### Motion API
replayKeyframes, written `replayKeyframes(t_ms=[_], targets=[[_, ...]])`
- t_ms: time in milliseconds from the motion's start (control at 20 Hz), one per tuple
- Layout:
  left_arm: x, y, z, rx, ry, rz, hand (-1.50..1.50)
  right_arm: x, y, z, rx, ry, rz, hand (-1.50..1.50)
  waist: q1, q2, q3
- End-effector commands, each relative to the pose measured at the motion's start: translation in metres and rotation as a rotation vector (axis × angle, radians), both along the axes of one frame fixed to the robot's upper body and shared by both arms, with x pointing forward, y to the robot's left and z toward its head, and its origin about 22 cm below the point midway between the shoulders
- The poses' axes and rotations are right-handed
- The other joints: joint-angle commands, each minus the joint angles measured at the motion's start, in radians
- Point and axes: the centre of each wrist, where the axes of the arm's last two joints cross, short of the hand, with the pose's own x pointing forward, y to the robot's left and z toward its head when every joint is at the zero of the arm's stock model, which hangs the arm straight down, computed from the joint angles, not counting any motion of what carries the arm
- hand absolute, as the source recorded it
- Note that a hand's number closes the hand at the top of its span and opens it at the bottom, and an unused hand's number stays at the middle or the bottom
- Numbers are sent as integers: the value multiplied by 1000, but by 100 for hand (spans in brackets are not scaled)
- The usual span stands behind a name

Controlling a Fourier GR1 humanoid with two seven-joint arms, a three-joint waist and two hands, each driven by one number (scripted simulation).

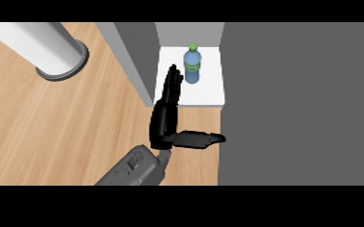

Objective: Pick up the bottled water, place it into the cabinet and close the cabinet

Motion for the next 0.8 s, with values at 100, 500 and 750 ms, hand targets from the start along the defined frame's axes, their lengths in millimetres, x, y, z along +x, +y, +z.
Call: replayKeyframes(t_ms=[100,500,750], targets=[[-65,7,-5,-20,21,-107,150,-5,23,23,-123,-29,56,150,3,2,0],[-107,67,6,5,18,-123,150,-11,29,26,-169,34,195,150,-4,-1,0],[-110,114,3,55,21,-81,150,-7,37,30,-219,52,357,150,-6,1,-1]])
